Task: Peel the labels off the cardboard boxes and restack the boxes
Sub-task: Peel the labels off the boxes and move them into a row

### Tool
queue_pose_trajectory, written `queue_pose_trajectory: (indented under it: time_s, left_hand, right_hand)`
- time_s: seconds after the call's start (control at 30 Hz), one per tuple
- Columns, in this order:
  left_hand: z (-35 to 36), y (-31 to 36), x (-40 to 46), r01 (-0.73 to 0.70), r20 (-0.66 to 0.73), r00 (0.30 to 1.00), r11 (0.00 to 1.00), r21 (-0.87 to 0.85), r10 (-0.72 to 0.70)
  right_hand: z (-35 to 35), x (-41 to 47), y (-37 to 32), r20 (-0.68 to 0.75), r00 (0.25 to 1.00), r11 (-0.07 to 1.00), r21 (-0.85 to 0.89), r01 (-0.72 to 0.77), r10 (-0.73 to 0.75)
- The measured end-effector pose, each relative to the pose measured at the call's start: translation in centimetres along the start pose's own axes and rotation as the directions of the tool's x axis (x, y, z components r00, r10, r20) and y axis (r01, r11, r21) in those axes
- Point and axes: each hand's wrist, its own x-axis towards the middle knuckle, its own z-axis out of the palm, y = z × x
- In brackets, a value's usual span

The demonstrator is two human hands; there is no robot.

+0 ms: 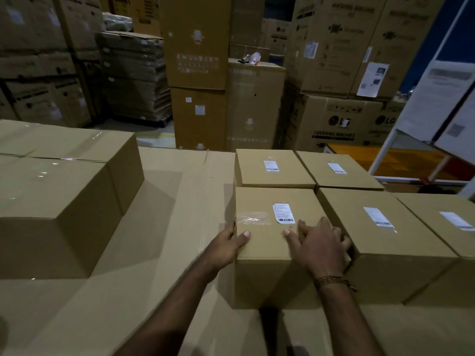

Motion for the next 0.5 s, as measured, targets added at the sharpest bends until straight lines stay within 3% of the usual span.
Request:
queue_pose_trajectory:
  time_s: [0.13, 0.33, 0.5]
  left_hand:
    - [-1.3, -0.3, -1.4, 0.025, -0.026, 0.999, 0.997, -0.075, -0.027]
    - [-6.0, -1.4, -5.0, 0.047, -0.054, 0.997, 0.995, -0.09, -0.052]
    - [-11.5, -3.1, -8.8, 0.048, -0.111, 0.992, 0.996, -0.07, -0.055]
  right_hand:
    - [-0.5, -1.6, -1.4, 0.001, 1.0, 0.987, 0.162, -0.011, 0.011]
    - [-0.2, -5.9, -6.2, -0.054, 0.998, 0.965, 0.261, -0.008, 0.023]
    - [0.1, -10.8, -11.8, -0.078, 0.997, 0.98, 0.199, 0.0, 0.016]
